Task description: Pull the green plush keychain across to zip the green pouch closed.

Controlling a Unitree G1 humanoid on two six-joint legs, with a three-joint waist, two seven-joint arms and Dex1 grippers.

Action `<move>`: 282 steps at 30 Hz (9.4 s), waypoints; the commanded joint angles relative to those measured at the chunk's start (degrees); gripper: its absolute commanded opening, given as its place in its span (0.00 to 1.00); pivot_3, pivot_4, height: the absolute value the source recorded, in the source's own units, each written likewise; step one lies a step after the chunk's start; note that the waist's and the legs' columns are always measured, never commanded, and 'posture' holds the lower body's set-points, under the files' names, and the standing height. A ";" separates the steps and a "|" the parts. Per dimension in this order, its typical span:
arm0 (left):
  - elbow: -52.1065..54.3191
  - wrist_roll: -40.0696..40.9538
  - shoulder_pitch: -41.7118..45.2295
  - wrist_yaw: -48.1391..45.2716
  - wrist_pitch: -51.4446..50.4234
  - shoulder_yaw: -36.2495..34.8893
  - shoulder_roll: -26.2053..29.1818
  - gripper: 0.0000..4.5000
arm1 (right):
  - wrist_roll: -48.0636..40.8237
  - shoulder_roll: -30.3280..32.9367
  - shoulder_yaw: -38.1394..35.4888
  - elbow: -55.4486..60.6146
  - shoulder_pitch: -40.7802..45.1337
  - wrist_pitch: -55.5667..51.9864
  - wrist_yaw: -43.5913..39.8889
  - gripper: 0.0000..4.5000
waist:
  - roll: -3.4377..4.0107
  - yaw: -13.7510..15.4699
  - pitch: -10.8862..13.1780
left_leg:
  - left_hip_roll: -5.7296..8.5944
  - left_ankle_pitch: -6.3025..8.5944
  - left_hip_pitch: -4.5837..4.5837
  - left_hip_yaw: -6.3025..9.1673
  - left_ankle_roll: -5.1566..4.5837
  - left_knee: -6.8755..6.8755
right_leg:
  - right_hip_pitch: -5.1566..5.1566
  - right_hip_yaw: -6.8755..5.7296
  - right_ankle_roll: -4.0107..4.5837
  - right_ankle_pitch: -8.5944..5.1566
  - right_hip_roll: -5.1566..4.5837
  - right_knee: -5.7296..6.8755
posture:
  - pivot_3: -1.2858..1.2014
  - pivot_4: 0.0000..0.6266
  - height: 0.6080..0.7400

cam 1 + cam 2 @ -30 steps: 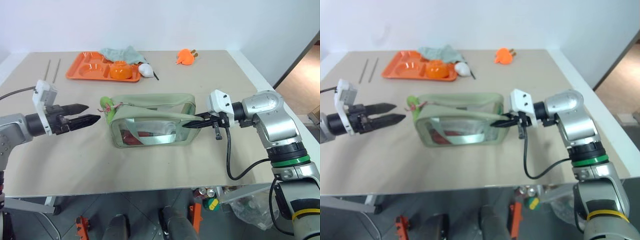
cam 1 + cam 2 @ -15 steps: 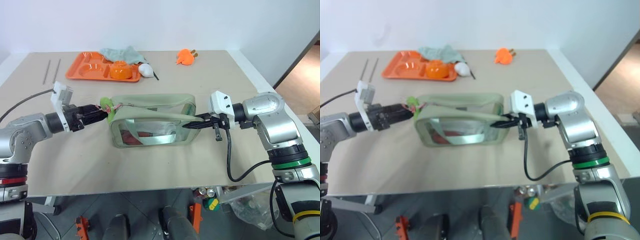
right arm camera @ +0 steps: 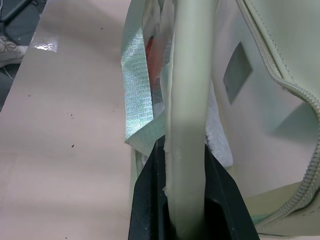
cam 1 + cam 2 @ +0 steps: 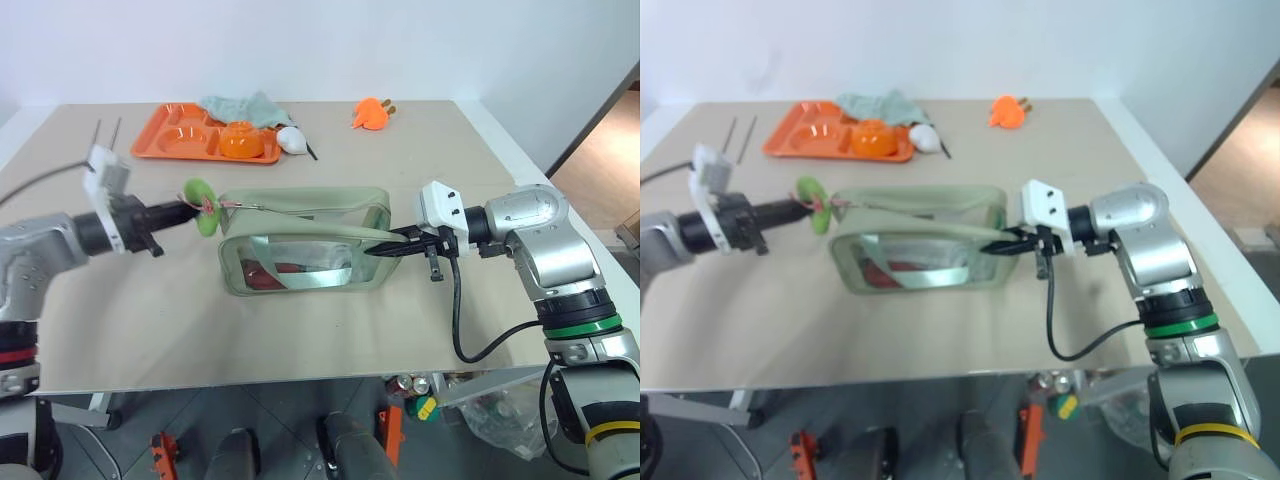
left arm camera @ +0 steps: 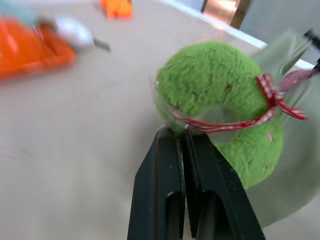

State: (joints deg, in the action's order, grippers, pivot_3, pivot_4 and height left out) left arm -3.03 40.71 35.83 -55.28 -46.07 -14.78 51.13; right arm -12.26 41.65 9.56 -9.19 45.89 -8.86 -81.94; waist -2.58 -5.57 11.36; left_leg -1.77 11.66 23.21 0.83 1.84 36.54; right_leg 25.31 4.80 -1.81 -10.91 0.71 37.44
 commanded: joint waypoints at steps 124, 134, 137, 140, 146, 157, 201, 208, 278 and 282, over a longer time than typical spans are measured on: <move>8.52 -3.28 -2.72 -8.77 2.30 8.09 -0.51 0.00 | -9.17 -6.85 -8.77 -2.11 13.05 -15.56 16.56 0.88 | 0.03 -0.14 0.01 | -0.01 -0.03 -0.01 0.14 -0.03 0.01 | 0.02 -0.07 0.09 0.02 0.05 0.08 | 0.52 0.24 1.00; 9.31 -3.12 -3.60 -8.43 2.64 7.37 -0.94 0.00 | -6.78 -16.05 -3.17 -6.57 23.07 -23.02 22.53 0.88 | 0.05 0.97 0.02 | 0.02 -0.02 0.19 0.29 -0.03 -0.04 | 0.09 -0.24 0.10 -0.14 -0.01 0.06 | 0.52 0.24 1.00; 9.39 -3.03 -3.79 -8.36 2.80 7.34 -1.05 0.00 | -5.94 -18.00 -2.31 -9.63 25.97 -25.84 23.85 0.88 | 0.05 1.11 0.03 | 0.01 -0.02 0.18 0.28 -0.03 -0.04 | 0.10 -0.24 0.13 -0.12 -0.01 0.07 | 0.52 0.24 1.00; 9.34 -2.99 -3.92 -8.37 3.05 7.47 -1.28 0.00 | -4.30 -19.30 -0.90 -10.97 26.64 -26.98 24.84 0.88 | 0.05 1.07 0.02 | -0.01 -0.02 0.16 0.29 -0.03 -0.04 | 0.09 -0.26 0.15 -0.12 0.00 0.08 | 0.52 0.24 1.00; 10.43 -2.85 -4.15 -7.73 2.74 7.96 -2.05 0.00 | -2.56 -20.74 0.83 -10.94 26.02 -28.39 25.83 0.88 | 0.05 1.12 0.02 | 0.00 -0.02 0.19 0.32 -0.03 -0.05 | 0.09 -0.29 0.15 -0.14 -0.01 0.07 | 0.52 0.24 1.00; 12.73 -2.03 -3.42 -6.14 0.43 8.08 -2.53 0.00 | -2.59 -21.34 2.62 -7.63 22.70 -29.87 24.22 0.55 | 0.05 1.13 0.02 | 0.01 -0.02 0.19 0.36 -0.03 -0.05 | 0.07 -0.32 0.14 -0.14 -0.01 0.07 | 0.52 0.24 1.00; 13.47 -0.35 -2.90 -3.61 -1.87 6.91 -2.82 0.00 | 11.31 15.97 -3.40 2.17 7.55 10.85 12.11 0.01 | 0.15 1.22 0.09 | 0.08 -0.03 0.10 0.21 -0.03 -0.08 | 0.01 -0.23 0.15 -0.12 -0.10 -0.12 | 0.52 0.24 1.00; 13.87 2.06 -4.00 -2.36 -2.85 3.85 -2.64 0.00 | 12.64 9.47 -0.46 3.55 3.47 11.46 15.02 0.01 | 0.14 1.16 0.08 | 0.04 -0.04 0.11 0.21 -0.03 -0.03 | 0.00 -0.22 0.08 -0.04 -0.07 -0.11 | 0.52 0.24 1.00; 9.34 7.70 -12.27 1.95 -4.00 -12.23 0.16 0.99 | -8.99 16.83 -19.93 5.21 -13.21 -17.98 6.34 0.92 | 0.04 1.10 0.02 | 0.01 -0.06 0.00 0.25 -0.05 -0.02 | -0.04 -0.24 0.18 -0.10 0.00 0.07 | 0.52 0.24 1.00; 7.16 7.63 -17.92 2.59 -3.39 -16.70 0.11 0.99 | -13.89 16.88 -25.52 11.62 -18.65 -23.13 8.90 0.92 | 0.04 1.14 0.02 | 0.01 -0.06 0.00 0.22 -0.05 -0.03 | -0.02 -0.22 0.19 -0.11 -0.02 0.07 | 0.52 0.24 1.00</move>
State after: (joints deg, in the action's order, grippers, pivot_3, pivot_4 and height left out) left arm 4.44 47.86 18.42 -52.70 -50.39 -28.06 50.47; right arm -23.53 57.21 -12.26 -1.44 27.68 -30.28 -74.10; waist -2.55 -4.43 11.37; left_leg -1.76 11.60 23.22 1.06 1.78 36.52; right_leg 25.27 4.57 -1.61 -11.02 0.68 37.51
